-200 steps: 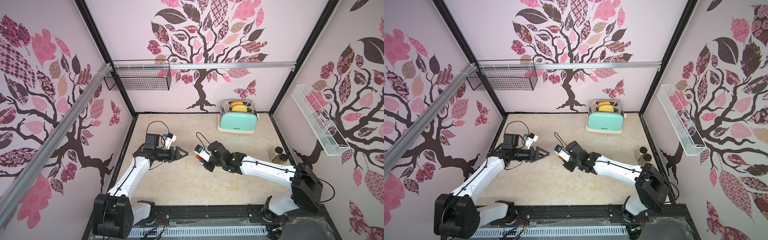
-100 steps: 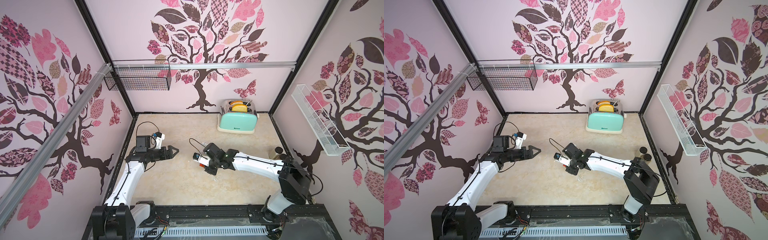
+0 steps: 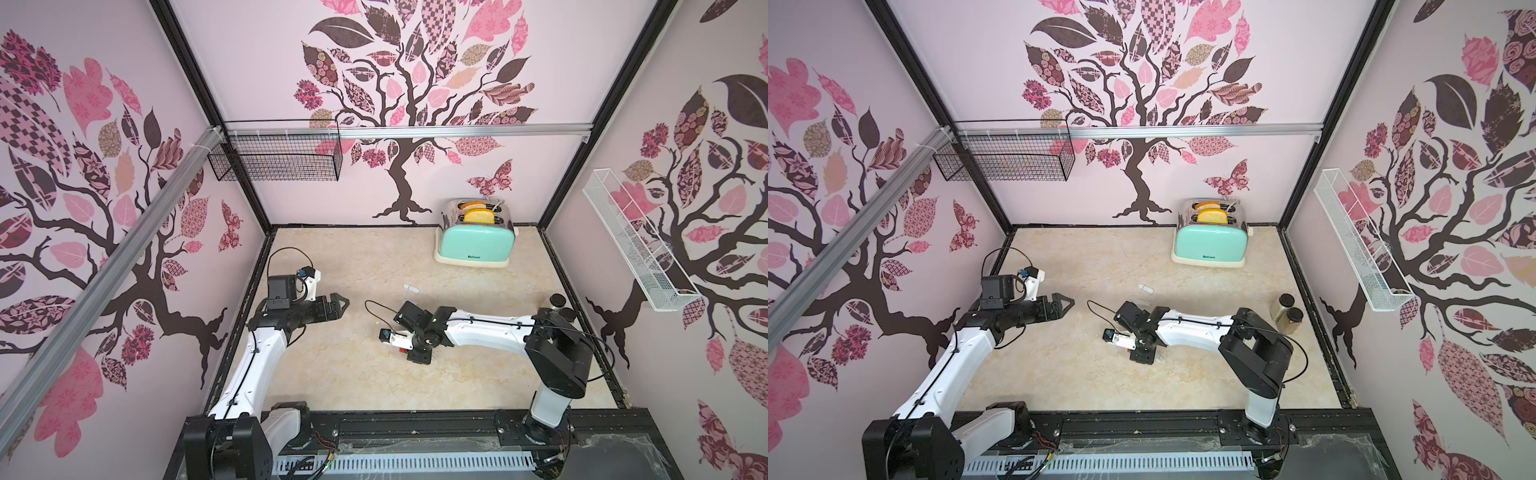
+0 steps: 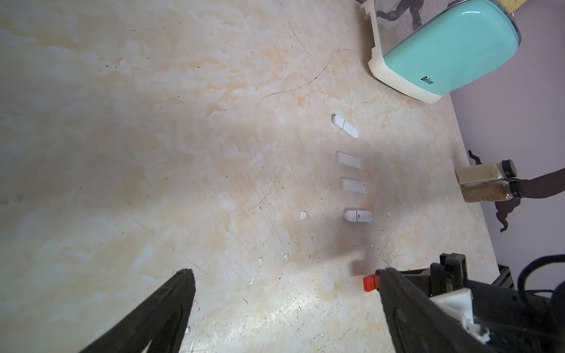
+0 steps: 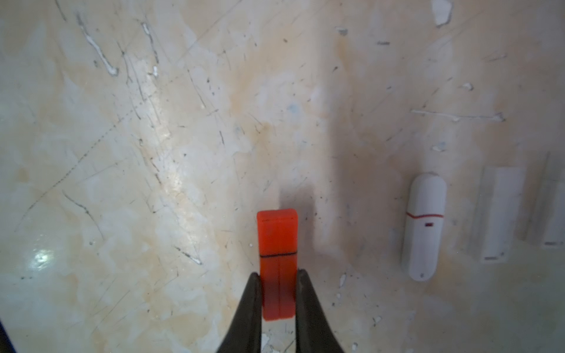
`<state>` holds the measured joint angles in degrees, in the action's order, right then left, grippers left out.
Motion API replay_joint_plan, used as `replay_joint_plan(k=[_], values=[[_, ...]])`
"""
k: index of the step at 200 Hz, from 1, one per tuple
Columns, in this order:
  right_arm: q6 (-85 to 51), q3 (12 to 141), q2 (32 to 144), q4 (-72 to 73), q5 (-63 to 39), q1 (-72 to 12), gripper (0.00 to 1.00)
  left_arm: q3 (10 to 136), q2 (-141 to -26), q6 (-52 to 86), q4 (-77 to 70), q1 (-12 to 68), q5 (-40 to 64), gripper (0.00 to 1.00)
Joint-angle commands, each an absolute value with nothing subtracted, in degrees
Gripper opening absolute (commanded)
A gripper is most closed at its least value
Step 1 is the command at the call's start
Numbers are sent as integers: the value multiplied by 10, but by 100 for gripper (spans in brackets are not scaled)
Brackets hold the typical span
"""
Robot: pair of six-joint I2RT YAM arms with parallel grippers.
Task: Close the usb drive cover
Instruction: Place the USB drive at the center of the board.
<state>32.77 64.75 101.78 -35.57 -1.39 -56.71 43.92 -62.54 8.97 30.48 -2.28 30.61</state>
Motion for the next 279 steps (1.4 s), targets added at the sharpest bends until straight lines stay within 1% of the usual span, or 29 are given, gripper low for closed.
replay_joint_plan(k=[1, 18, 34, 44, 68, 76, 87, 110, 126, 131, 154, 174, 195, 215, 240, 257, 279], values=[[351, 651, 1023, -357, -14, -571, 0, 430, -620, 84, 292, -27, 307, 98], [345, 662, 1033, -371, 8, -572, 0, 439, -622, 84, 303, -28, 307, 98], [355, 642, 1023, -348, 0, -572, 0, 433, -620, 86, 292, -28, 307, 98], [368, 632, 1022, -341, 3, -572, 3, 431, -623, 85, 289, -27, 312, 98], [357, 633, 1032, -343, 18, -572, 4, 435, -621, 84, 299, -27, 307, 98], [359, 625, 1030, -331, 8, -572, 9, 431, -620, 83, 294, -27, 308, 98], [362, 620, 1034, -324, 10, -572, 21, 430, -621, 83, 291, -28, 314, 98], [347, 638, 1047, -343, 28, -573, 37, 436, -618, 81, 301, -27, 304, 98], [356, 624, 1031, -322, 20, -573, 53, 429, -617, 79, 292, -27, 307, 98], [358, 623, 1029, -318, 28, -572, 56, 429, -618, 78, 292, -27, 308, 98], [345, 621, 1024, -320, 63, -572, 60, 431, -613, 71, 298, -27, 288, 98], [355, 591, 1003, -286, 57, -572, 72, 430, -613, 71, 293, -27, 278, 98], [338, 600, 995, -299, 87, -572, 74, 439, -610, 68, 300, -27, 246, 98], [339, 576, 960, -263, 77, -568, 81, 442, -611, 58, 290, -27, 210, 98], [318, 581, 930, -265, 86, -552, 83, 455, -630, 44, 305, -28, 182, 98], [313, 559, 889, -231, 71, -537, 88, 465, -646, 40, 309, -27, 173, 98], [279, 555, 847, -222, 71, -512, 91, 459, -649, 34, 281, -27, 163, 98]])
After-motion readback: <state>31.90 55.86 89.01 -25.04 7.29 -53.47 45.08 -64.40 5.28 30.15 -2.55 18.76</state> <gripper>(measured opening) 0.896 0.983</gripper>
